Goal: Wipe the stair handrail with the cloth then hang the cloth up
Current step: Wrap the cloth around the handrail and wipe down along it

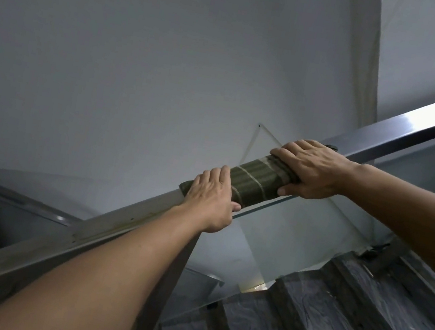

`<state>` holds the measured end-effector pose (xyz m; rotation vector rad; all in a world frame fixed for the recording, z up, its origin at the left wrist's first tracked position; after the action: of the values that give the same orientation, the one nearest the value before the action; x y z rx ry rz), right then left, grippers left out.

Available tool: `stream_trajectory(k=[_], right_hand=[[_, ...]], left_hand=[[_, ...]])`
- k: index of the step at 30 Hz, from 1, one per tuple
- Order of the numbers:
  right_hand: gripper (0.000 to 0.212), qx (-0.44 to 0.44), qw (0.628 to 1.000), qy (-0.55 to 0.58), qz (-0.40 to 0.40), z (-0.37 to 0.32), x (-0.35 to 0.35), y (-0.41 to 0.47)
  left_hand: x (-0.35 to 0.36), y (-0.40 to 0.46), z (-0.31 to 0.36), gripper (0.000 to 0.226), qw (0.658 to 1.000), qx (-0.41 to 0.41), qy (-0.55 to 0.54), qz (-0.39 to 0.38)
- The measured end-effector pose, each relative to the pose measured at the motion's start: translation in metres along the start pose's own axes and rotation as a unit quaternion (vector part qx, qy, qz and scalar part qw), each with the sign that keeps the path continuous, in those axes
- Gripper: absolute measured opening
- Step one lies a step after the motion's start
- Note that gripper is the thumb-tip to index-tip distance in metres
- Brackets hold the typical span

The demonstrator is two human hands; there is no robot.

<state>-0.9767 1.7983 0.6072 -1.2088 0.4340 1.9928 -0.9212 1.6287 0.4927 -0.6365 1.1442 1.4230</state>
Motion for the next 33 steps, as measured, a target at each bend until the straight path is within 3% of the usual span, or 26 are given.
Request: stream_trajectory(k=[12,33], right_hand=[[0.084,-0.011,0.998,-0.027,0.047,-0.062,0.004,0.020],[0.086,-0.023,0.998,-0.024,0.045,-0.203,0.009,0.071]], left_hand=[[0.007,-0.034,-0.050,0.074,1.000,-0.015,0.012,0.006],[0.017,-0.117,-0.167,0.076,0.998,-0.053,0.022,0.001]])
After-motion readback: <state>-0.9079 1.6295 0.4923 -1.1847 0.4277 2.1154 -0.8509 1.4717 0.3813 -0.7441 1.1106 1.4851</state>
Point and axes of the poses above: each hand's wrist, its own y-axis towards the middle knuckle, its own x-axis out of the palm, z = x × y, the point moved 3 cm from there along y, towards the middle knuckle, and after that the axes turned 3 degrees about y, right-handed, at the moved point
